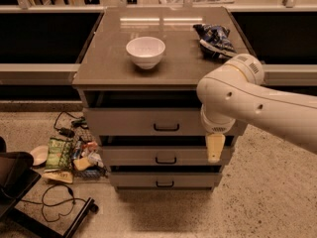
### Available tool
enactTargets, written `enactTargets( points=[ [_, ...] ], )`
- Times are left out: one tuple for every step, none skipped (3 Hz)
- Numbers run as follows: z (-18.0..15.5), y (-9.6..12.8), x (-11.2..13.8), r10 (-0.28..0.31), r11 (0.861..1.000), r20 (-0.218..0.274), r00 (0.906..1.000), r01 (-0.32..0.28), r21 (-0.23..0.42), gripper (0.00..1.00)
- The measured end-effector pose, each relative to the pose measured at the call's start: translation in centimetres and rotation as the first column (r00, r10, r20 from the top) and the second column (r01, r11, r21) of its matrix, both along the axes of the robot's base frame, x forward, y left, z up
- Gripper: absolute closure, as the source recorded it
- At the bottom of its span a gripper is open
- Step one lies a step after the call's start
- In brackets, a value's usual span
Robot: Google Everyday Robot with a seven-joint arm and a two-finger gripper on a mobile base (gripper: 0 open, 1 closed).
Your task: Open top drawer
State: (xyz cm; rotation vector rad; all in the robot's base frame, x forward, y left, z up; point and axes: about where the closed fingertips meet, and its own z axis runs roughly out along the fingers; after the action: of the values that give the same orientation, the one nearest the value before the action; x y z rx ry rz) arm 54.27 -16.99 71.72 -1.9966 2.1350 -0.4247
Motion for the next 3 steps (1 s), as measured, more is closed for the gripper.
enactTargets(
  points=[
    [-0.9, -1.0, 2.2, -0.026, 0.998, 0.019, 0.9995, 0.027, -0.051, 0.00],
    [-2.1, -1.8, 4.4, -0.054, 0.996, 0.039, 0.9978, 0.056, -0.071, 0.00],
    [-4.0, -2.1, 6.3, -0.082, 0.996, 0.040, 0.9958, 0.084, -0.044, 0.00]
  ],
)
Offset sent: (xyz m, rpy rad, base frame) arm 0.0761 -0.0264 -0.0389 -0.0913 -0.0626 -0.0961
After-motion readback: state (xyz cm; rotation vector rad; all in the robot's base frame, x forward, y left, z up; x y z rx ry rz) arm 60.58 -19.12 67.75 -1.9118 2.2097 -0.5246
